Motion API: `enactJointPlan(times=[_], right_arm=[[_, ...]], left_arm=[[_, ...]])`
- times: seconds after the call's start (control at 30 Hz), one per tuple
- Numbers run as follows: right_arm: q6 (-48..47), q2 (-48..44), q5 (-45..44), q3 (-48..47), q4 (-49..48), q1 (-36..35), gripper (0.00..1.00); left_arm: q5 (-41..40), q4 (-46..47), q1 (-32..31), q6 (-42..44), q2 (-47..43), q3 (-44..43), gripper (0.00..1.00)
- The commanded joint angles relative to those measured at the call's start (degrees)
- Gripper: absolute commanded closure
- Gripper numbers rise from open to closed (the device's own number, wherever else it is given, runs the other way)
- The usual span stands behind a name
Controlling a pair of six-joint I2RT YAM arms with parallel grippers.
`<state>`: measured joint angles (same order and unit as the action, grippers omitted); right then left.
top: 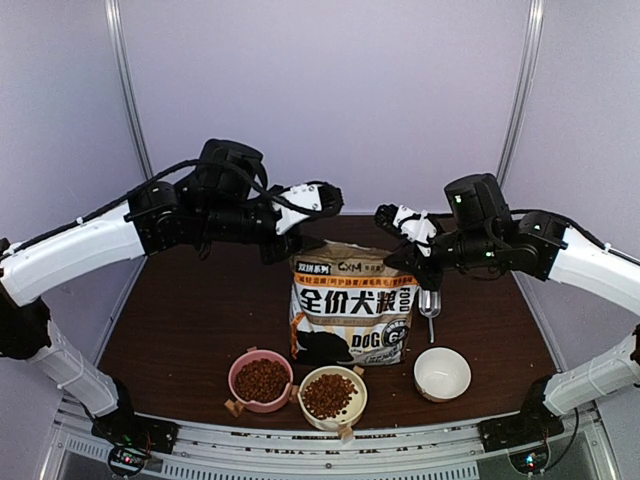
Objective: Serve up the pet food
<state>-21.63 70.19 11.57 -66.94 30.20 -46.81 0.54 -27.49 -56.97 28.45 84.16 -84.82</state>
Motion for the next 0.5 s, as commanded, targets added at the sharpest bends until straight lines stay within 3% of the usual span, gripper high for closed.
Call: enactJointPlan(times=[0.0,0.17,0.3,0.37,0.47], right_arm=[[2.0,-1.1,-0.9,-1.2,1.7,1.3,1.0],[2.1,-0.9,0.1,-0.7,0.5,1.4,1.0],[2.3,-0.8,1.0,-0.3,-0.5,1.4,1.0],[2.4,-0.8,1.1,-0.1,-1.0,1.4,1.0],[2.5,-0.9,1.2,0.2,-1.4,1.4,1.0]], left_arm=[[2.0,0.2,-2.1,-0.1,4.7,-4.3,0.49],[1.6,-1.2,-4.5,0.4,9.0,-7.7,0.39],[0.0,-1.2,-5.5,0.5,12.4,-10.7,0.38],[-0.2,-1.1,-5.6,0.4,13.5,-12.1,0.46],[-0.4,-1.0,-5.7,0.4,14.1,-12.9,0.67]])
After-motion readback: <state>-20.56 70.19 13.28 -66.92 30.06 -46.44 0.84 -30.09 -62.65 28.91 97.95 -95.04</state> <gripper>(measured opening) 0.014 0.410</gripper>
